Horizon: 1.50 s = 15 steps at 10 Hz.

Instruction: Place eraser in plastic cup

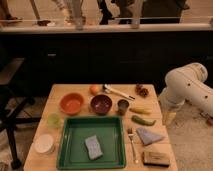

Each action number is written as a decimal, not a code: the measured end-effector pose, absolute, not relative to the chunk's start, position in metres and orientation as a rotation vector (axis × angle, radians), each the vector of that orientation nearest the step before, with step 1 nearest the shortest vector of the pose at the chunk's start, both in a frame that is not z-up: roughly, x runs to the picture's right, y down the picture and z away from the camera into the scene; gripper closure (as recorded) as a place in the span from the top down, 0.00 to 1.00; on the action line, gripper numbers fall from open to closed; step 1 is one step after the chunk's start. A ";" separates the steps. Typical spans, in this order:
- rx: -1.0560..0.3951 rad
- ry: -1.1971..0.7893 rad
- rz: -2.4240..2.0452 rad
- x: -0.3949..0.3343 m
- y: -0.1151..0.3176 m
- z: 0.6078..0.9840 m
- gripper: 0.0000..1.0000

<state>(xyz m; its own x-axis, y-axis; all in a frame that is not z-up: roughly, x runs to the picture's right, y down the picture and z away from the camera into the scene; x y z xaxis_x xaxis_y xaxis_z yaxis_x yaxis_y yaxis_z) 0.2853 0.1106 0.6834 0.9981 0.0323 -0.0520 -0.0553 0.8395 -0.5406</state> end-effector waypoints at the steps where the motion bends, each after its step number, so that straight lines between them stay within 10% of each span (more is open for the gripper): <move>1: -0.573 0.041 0.047 0.285 0.110 0.684 0.80; 10: -0.630 0.024 0.189 0.309 0.206 0.656 0.80; 15: -0.675 0.086 0.219 0.301 0.268 0.714 0.80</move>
